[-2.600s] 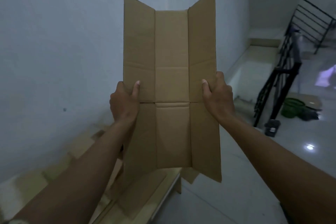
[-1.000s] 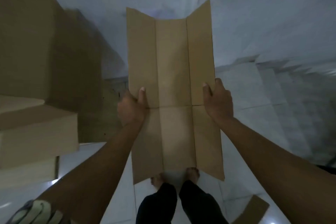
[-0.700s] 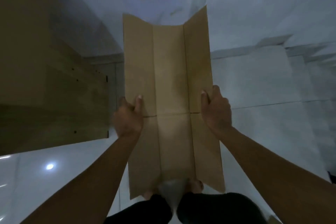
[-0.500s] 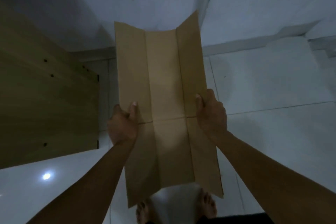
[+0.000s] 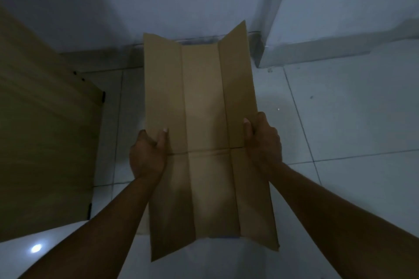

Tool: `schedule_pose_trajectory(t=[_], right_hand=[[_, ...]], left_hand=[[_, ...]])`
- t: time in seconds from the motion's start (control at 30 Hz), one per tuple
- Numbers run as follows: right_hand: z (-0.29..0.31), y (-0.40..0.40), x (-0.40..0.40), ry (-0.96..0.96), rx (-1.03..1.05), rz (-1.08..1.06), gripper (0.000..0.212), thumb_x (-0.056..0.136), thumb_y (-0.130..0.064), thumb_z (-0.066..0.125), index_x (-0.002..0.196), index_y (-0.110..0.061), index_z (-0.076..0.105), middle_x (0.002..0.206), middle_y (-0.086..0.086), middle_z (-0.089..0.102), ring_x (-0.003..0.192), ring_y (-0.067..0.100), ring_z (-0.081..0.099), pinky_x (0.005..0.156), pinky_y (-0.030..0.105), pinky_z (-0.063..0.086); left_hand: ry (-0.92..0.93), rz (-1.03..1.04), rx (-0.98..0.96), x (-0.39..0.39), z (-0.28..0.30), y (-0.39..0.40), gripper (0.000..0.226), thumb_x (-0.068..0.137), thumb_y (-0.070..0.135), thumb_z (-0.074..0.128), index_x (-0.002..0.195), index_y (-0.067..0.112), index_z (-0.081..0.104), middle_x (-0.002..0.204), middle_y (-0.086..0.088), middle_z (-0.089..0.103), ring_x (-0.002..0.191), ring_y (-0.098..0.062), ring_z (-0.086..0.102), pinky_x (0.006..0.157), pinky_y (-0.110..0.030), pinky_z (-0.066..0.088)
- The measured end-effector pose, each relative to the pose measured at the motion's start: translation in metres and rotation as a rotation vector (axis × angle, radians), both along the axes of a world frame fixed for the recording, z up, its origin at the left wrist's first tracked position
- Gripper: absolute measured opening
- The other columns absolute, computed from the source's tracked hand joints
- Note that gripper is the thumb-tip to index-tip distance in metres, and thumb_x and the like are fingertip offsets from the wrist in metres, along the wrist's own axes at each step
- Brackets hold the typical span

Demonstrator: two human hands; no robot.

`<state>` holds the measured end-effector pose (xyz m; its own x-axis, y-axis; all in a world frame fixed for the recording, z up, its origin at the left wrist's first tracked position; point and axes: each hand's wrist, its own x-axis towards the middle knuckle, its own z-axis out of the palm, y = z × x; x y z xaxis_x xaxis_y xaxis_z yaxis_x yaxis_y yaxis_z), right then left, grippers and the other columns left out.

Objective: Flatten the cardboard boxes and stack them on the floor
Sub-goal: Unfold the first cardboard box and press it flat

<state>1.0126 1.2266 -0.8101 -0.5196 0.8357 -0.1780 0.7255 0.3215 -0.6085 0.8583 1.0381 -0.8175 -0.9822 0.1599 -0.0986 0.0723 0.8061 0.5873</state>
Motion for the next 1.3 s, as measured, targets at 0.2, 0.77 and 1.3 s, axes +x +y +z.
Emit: schedule_pose_trajectory(t=[0.2,0.77,1.3], right_hand=[[-0.038,0.012,-0.014,0.020,-0.073,-0.011,0.039,0.102,-0.045,0.047,0.122,-0.011,0.046,0.103,0.011,0.066,0.082,0.026,0.063,0.074,0.044,0.057],[-0.129,-0.018,-0.010,-0.287,0.429,0.441,0.070,0.101,-0.061,0.023,0.158,-0.021,0.024,0.166,0.014,0.016,0.151,0.033,0.015,0.121,0.052,0.015],[0.231,-0.040,0.010,-0.102,0.360,0.482,0.053,0.100,-0.039,0.035,0.146,-0.015,0.047,0.144,0.012,0.052,0.136,0.032,0.045,0.111,0.056,0.035]], left_hand=[[-0.009,-0.012,-0.044,-0.025,-0.043,0.001,0.046,0.090,0.050,0.062,0.093,0.004,0.062,0.092,-0.016,0.069,0.091,-0.035,0.066,0.067,-0.027,0.036],[0.236,-0.602,-0.376,-0.019,-0.124,-0.005,0.068,0.096,0.060,0.026,0.155,0.026,0.026,0.163,-0.012,0.015,0.151,-0.031,0.008,0.119,-0.056,0.008],[0.294,-0.721,-0.202,0.007,0.253,-0.019,0.044,0.093,0.038,0.048,0.117,0.007,0.069,0.117,-0.015,0.068,0.103,-0.033,0.065,0.088,-0.046,0.052]])
